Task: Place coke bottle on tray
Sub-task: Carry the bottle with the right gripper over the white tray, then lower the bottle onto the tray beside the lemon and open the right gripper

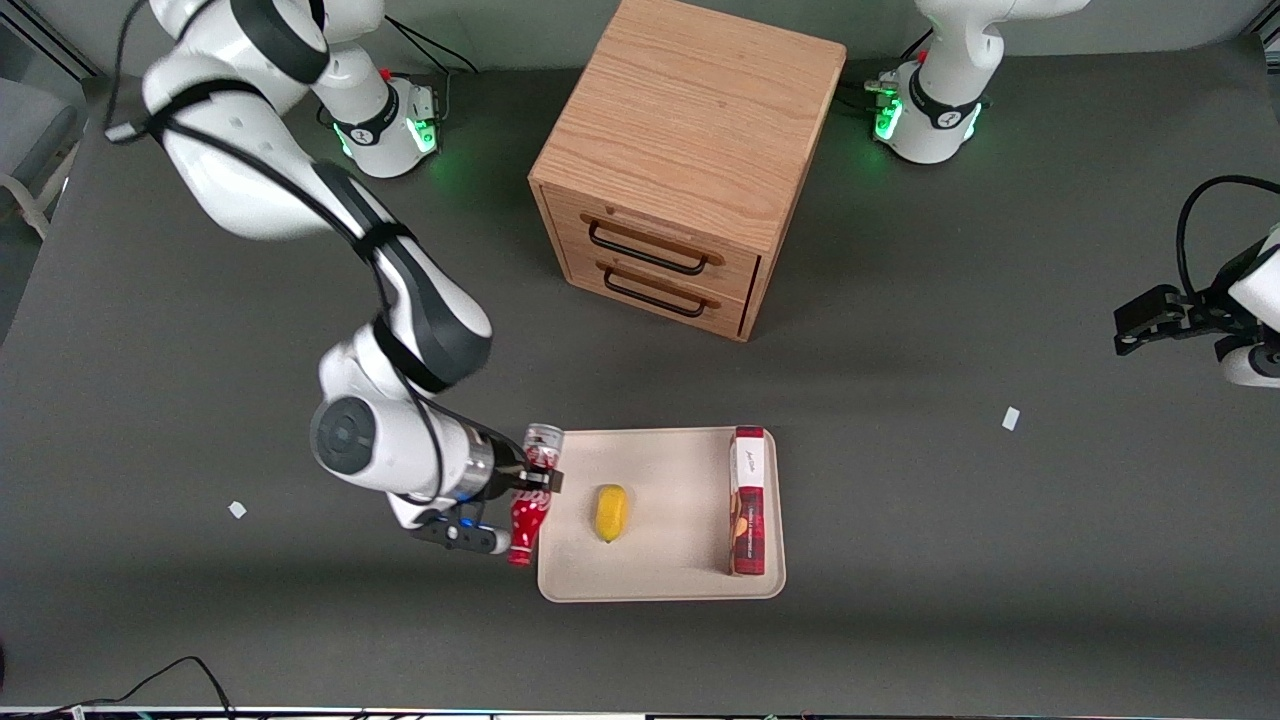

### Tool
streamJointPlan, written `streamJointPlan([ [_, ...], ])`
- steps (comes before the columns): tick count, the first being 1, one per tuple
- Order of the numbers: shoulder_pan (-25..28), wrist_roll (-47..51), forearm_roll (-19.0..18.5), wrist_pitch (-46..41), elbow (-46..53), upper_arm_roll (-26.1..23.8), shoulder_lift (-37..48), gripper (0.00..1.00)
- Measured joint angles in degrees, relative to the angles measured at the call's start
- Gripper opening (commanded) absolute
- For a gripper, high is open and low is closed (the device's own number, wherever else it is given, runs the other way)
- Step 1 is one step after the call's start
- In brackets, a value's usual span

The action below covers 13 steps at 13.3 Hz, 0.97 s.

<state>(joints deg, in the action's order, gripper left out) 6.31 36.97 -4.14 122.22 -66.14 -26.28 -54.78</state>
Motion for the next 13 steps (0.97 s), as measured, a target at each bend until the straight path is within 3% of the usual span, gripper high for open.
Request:
streamJointPlan([
  [4,0.9,1.5,-0.1,4.7,1.3,0.0,-5.9,0.00],
  [5,0.9,1.7,-0.1,4.8,1.2,0.0,-6.0,0.09],
  [6,0.9,1.7,-0.1,5.3,1.0,0.0,-6.0,0.38],
  [8,1.0,1.8,-0.1,6.1,0.6,0.0,-6.3,0.72],
  [9,1.0,1.8,-0.2,6.2,0.5,0.1,-6.4,1.00],
  [13,1.0,1.8,-1.8,6.9,0.5,0.6,-6.4,1.00],
])
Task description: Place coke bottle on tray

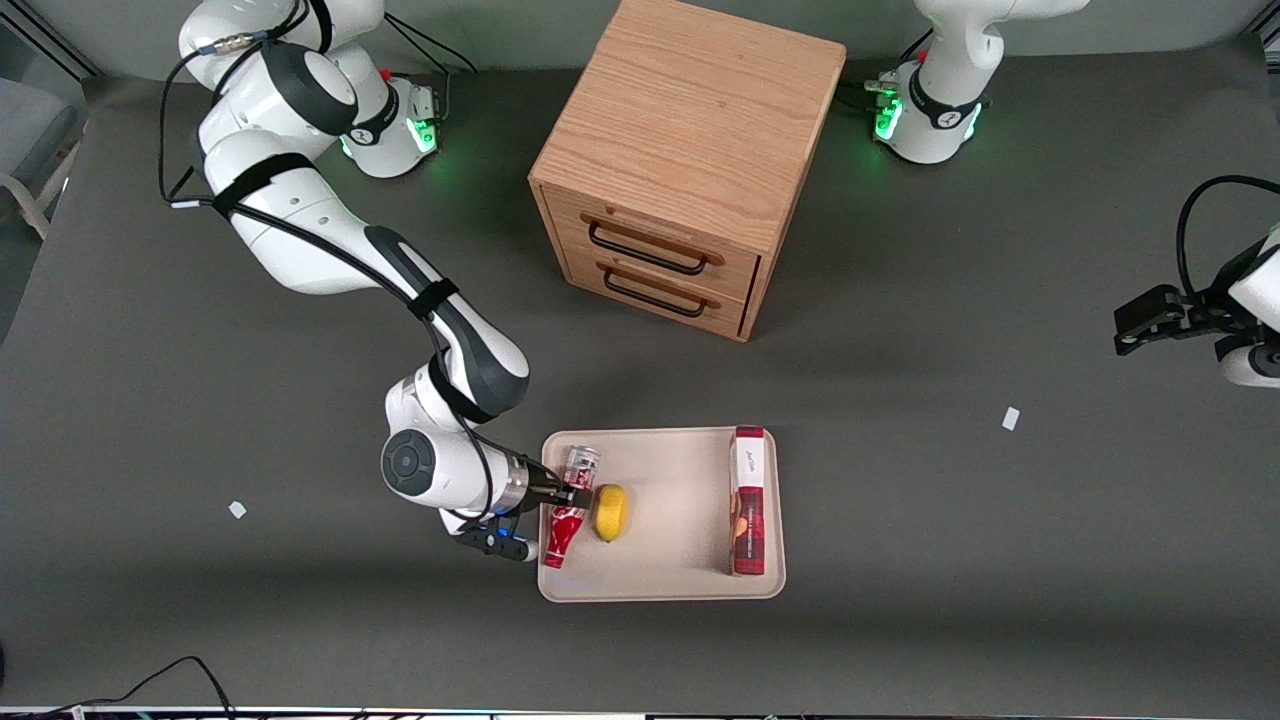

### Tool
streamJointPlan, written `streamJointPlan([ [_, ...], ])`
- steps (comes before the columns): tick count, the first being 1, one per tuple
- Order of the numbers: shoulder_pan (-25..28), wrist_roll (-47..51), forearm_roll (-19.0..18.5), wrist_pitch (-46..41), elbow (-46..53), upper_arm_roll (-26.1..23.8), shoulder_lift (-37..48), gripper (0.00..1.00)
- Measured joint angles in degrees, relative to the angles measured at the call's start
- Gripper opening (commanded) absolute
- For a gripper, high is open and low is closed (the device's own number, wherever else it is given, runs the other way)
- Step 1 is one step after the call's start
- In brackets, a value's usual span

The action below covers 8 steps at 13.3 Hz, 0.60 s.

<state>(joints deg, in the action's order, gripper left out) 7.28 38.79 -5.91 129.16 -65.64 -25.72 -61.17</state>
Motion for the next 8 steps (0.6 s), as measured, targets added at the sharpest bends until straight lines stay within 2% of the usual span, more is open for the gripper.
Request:
streamJointPlan([
  [4,-0.1,0.0,-0.5,-2.9,0.7,0.0,1.8,1.00],
  [8,-2.0,0.0,-0.6,-17.8,2.2,0.0,12.1,1.00],
])
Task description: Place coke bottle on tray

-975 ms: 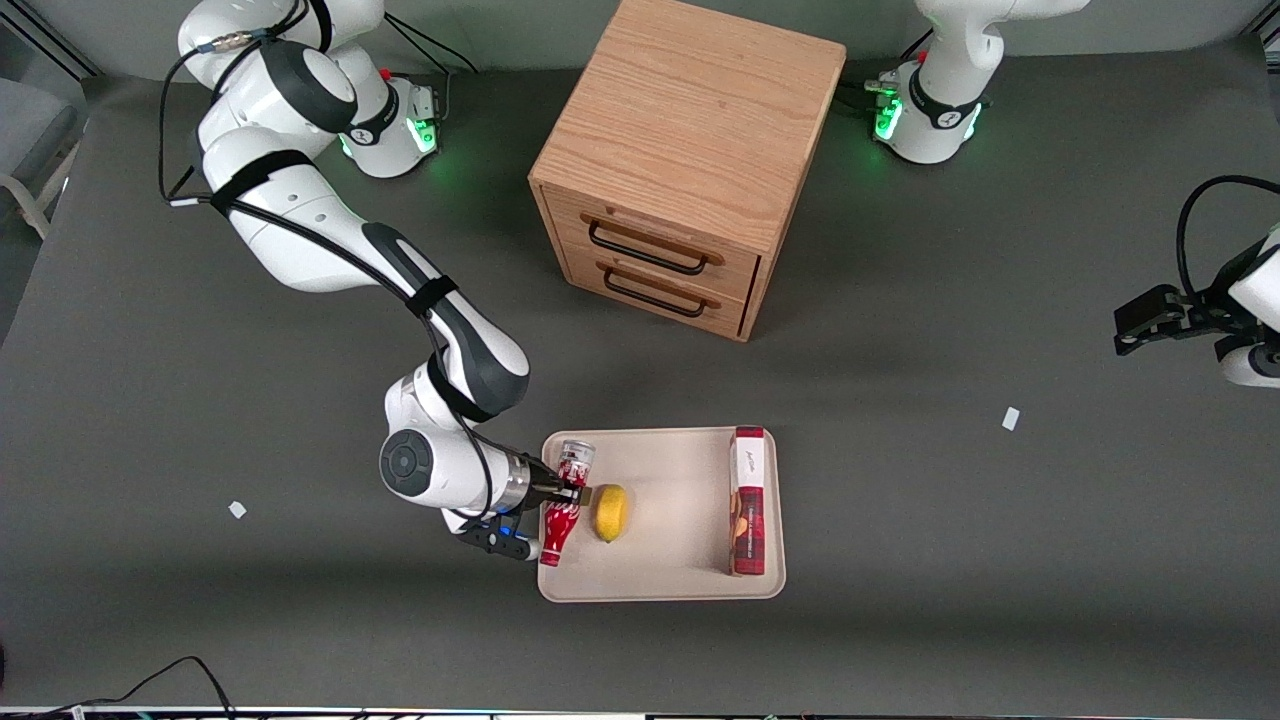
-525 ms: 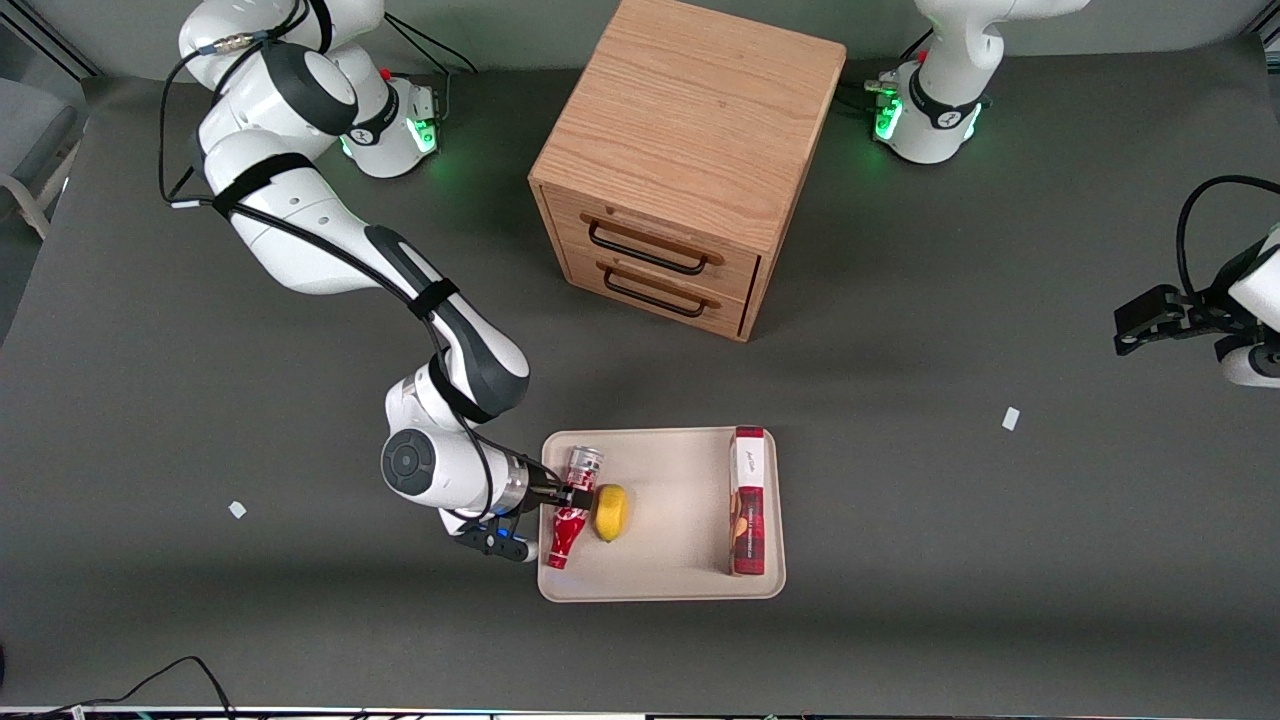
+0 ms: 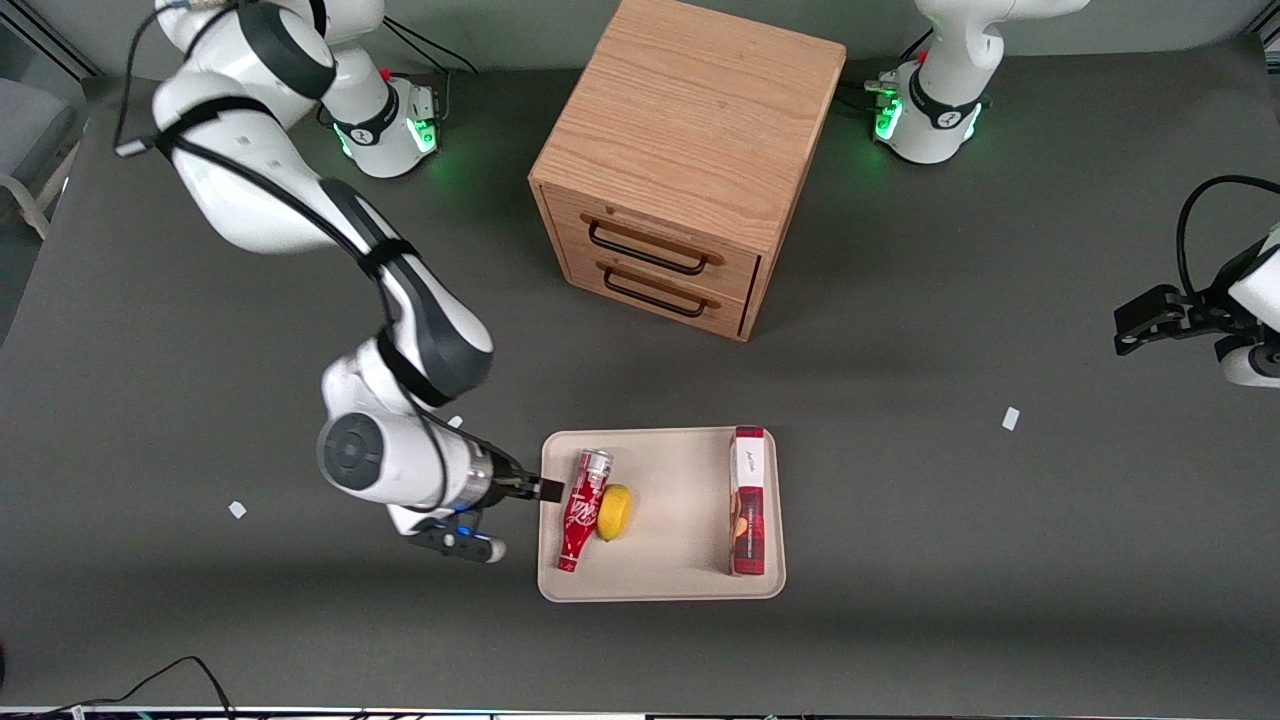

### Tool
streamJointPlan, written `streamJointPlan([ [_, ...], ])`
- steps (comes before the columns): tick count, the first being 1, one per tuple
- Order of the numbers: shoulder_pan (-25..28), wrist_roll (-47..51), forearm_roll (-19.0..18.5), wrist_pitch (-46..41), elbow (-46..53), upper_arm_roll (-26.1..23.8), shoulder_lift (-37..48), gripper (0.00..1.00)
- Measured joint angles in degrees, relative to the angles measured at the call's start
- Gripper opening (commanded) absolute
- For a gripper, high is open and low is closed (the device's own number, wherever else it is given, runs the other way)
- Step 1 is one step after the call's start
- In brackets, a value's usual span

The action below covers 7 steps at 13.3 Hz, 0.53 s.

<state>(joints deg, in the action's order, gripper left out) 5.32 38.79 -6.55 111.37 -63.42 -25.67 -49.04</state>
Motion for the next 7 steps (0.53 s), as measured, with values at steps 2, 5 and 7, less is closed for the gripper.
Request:
streamJointPlan([
  [2,-1.9,0.0,-0.1,-8.8,0.4,0.1,7.5,1.00],
  [5,-4.2,-0.6,-0.1,-23.2,0.6,3.2,20.0,1.00],
  [7,-5.3,-4.0,0.0,-33.3,0.6,6.1,27.5,1.00],
])
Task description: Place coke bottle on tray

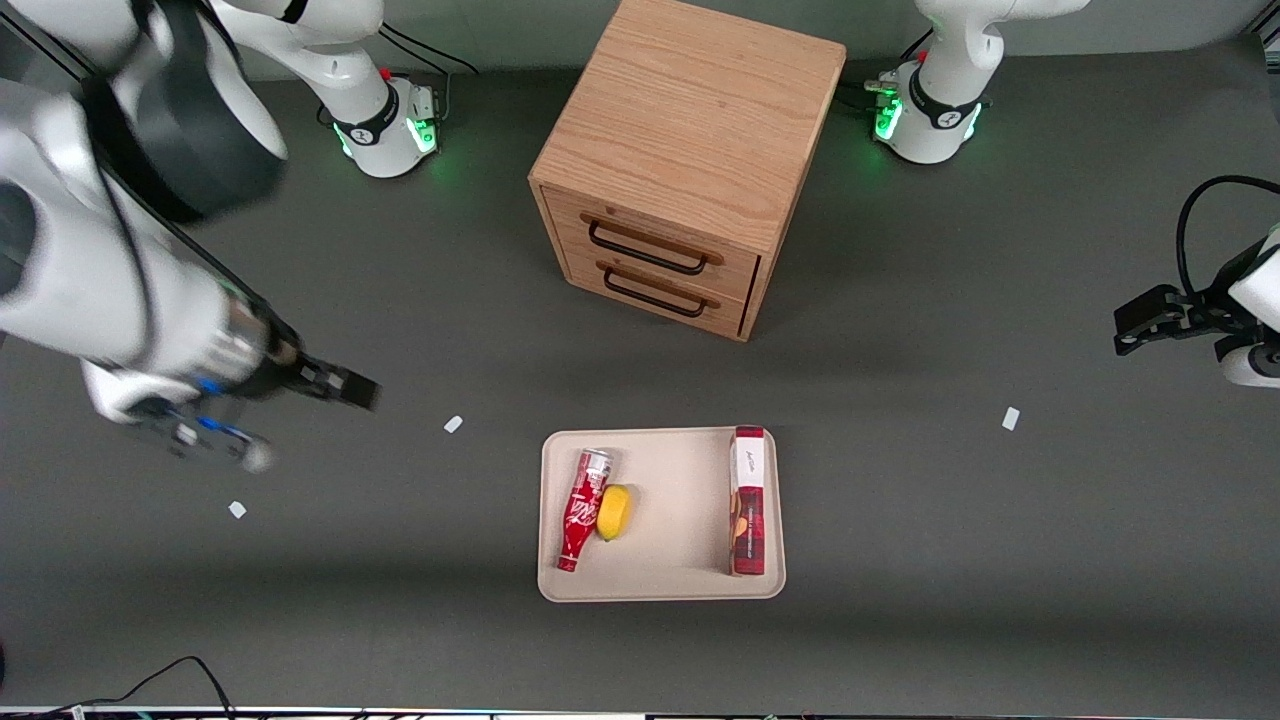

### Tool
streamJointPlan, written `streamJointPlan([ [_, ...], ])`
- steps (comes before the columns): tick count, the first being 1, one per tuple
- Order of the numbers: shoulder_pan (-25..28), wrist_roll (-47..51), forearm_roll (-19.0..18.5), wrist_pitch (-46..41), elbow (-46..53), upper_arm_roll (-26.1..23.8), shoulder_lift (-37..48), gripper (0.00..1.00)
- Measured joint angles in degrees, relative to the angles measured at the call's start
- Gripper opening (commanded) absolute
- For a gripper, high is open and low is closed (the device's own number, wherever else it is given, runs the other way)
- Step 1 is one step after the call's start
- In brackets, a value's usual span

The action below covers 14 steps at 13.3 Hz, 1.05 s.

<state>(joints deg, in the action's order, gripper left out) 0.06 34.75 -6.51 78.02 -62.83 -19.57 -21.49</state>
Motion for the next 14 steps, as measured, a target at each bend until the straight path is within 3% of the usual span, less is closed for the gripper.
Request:
streamJointPlan([
  [3,-0.9,-4.2,3.9,-8.2,-1.8,5.7,9.7,1.00],
  [6,-1.3,-8.9,8.1,-6.9,-14.3,13.0,21.6,1.00],
  [10,-1.2,-9.3,8.6,-0.1,-32.5,13.4,34.9,1.00],
  [14,-1.1,-9.3,8.6,1.3,-30.9,13.5,33.4,1.00],
])
